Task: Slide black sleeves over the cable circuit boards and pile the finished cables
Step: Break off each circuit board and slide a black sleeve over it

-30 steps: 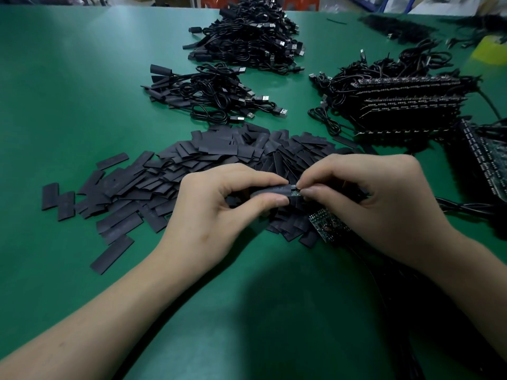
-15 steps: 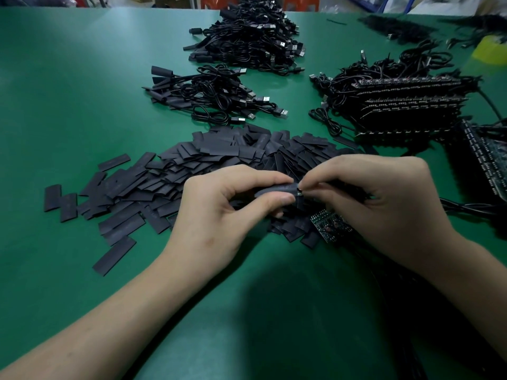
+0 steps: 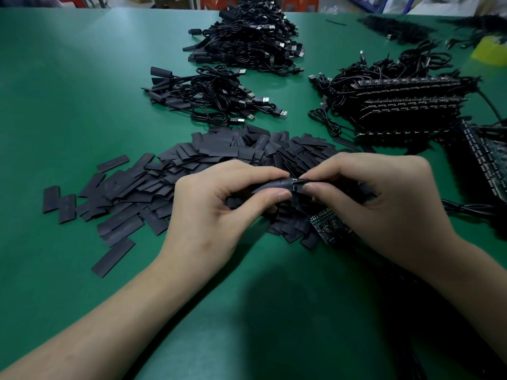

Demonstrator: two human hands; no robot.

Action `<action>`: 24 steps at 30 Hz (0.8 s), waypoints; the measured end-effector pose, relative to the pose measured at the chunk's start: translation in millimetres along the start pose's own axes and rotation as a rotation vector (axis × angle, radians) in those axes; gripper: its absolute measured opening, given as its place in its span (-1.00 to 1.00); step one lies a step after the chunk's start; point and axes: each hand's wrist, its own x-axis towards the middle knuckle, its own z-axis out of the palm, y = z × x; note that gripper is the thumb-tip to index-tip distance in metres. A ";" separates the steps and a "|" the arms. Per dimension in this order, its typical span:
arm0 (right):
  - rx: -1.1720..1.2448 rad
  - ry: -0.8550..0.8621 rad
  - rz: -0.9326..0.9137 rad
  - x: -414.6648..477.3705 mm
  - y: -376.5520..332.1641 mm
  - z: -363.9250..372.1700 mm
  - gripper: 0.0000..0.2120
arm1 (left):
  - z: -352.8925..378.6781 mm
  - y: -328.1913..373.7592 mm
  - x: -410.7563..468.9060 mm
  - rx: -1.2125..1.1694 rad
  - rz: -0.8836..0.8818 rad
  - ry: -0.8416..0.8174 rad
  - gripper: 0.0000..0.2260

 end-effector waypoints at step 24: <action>-0.018 -0.071 0.022 -0.3 2.6 4.0 -0.92 | 5.2 -1.5 2.2 -0.338 -0.275 -0.124 -0.81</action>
